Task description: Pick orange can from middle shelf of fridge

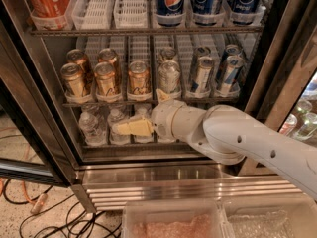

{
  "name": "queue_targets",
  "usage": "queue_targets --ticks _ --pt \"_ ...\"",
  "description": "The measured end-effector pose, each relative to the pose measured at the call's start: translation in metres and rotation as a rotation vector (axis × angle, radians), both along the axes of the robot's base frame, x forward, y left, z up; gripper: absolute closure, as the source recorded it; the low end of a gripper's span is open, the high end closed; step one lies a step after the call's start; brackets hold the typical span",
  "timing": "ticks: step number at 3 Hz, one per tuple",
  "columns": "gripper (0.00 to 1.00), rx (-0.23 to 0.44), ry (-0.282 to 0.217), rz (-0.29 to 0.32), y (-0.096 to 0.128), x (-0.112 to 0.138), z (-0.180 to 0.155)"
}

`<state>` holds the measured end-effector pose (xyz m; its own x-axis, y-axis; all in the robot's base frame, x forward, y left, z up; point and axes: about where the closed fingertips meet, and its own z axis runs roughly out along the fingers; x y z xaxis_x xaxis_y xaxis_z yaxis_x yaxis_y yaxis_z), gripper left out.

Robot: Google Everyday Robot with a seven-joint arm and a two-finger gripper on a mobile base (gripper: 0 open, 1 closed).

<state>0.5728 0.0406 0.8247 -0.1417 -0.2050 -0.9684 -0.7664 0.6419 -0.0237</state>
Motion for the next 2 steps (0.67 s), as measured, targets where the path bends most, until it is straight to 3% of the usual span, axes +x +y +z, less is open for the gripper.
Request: queue_targets --ticks 2 --pt "0.00 0.038 -0.022 -0.025 0.0092 0.0050 -0.0037"
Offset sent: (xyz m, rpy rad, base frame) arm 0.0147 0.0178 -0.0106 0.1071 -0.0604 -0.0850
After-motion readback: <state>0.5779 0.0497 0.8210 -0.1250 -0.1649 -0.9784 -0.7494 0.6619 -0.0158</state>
